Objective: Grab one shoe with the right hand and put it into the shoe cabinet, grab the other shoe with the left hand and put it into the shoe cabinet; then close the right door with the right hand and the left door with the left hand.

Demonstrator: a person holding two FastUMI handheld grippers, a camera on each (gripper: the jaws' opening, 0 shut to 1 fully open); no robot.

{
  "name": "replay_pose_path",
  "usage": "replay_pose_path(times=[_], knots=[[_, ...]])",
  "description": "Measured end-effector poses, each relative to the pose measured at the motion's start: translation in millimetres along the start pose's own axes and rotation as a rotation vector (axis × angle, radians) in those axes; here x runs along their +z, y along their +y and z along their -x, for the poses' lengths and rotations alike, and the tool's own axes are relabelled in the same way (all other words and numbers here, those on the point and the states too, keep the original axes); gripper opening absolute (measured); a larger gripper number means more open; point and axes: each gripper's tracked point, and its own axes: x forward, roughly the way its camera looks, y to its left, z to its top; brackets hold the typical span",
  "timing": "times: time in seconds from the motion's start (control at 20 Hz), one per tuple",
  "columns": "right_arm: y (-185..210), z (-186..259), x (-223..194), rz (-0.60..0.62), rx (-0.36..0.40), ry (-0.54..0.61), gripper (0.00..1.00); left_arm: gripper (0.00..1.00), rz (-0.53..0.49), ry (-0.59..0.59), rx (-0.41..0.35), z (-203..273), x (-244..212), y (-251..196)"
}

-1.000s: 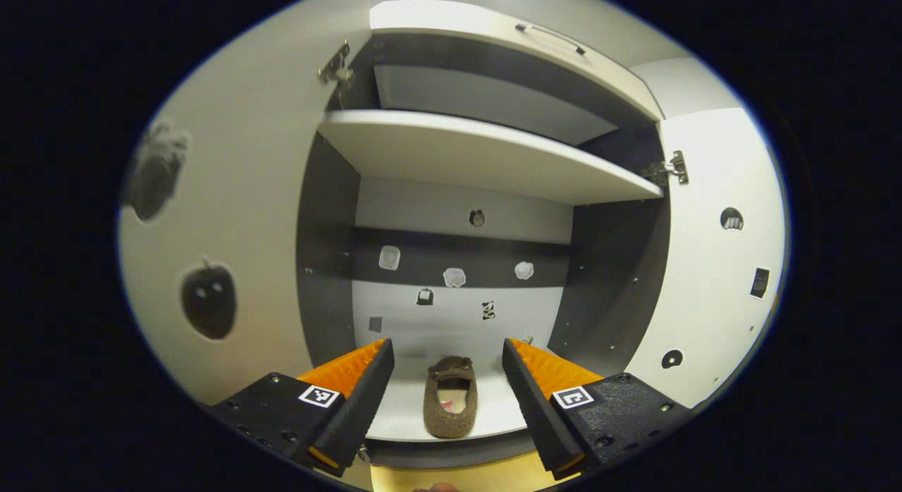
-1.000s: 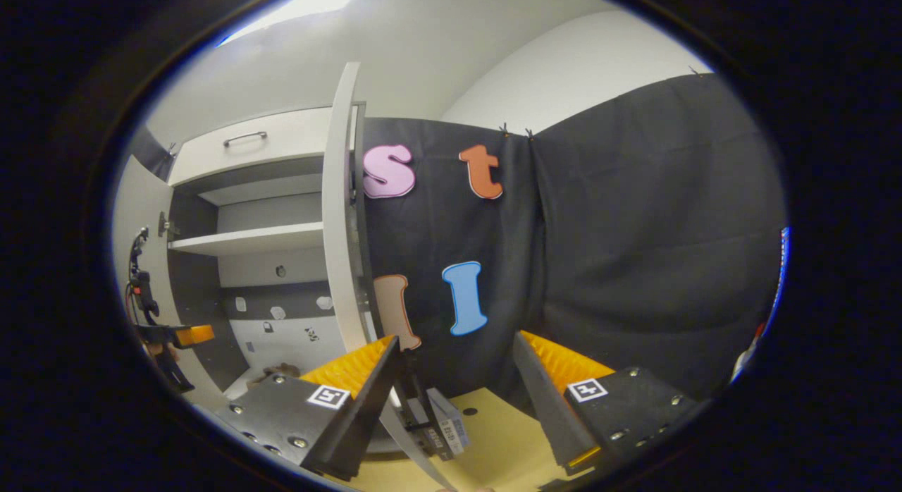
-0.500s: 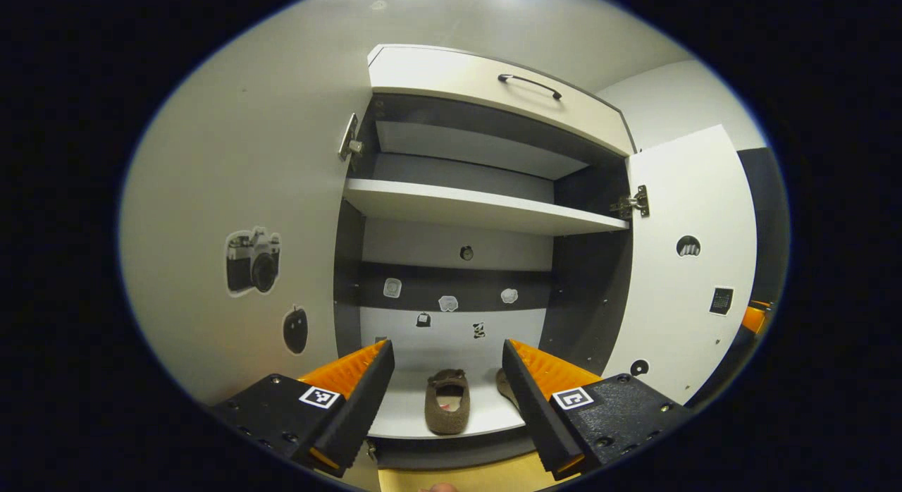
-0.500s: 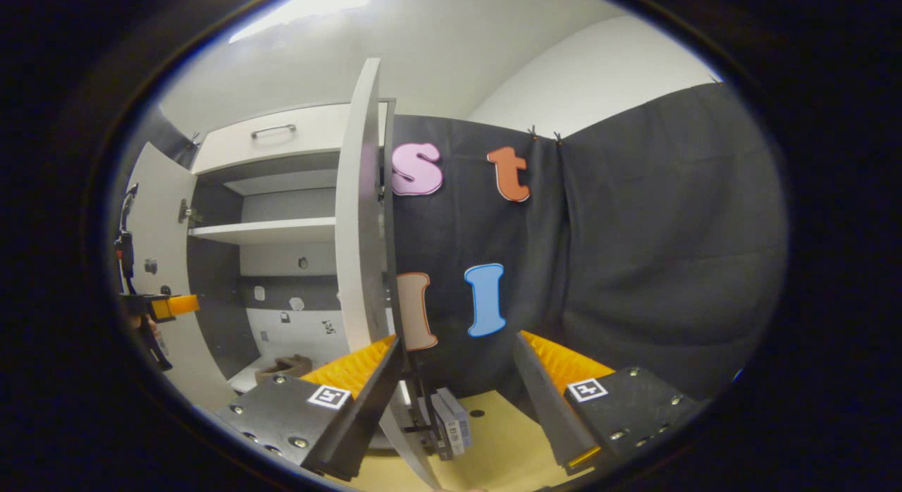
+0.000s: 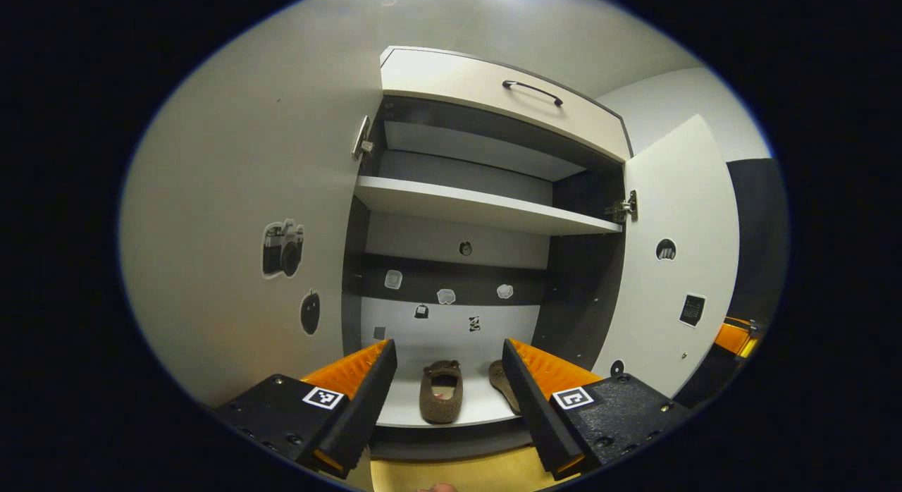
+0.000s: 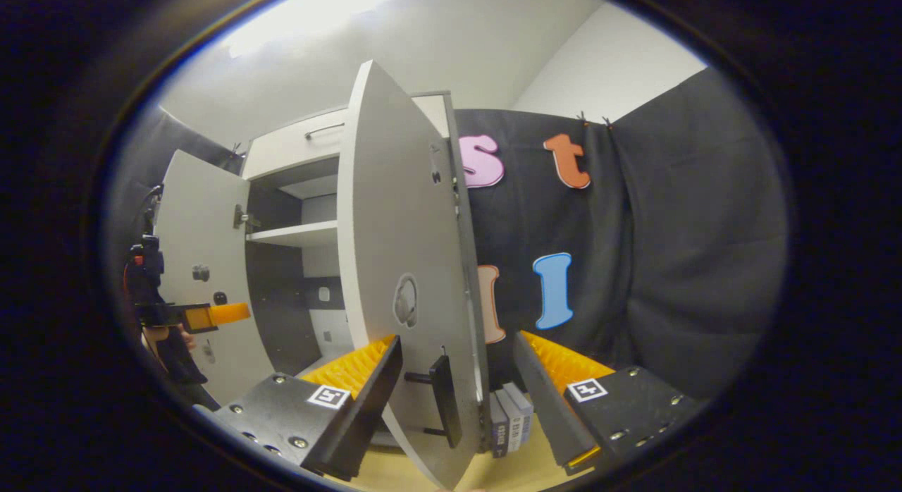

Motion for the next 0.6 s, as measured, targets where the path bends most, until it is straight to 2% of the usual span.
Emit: replay_pose_path(times=[0.15,0.6], knots=[[16.6,-6.1,-18.8,0.028,0.041,0.036,0.97,0.93,0.007,-0.006,0.004,2.4,-0.8,-0.2],[42.4,-36.5,-54.1,0.077,0.102,0.103,0.97,0.93,0.009,0.0,0.024,11.1,-1.7,3.6]])
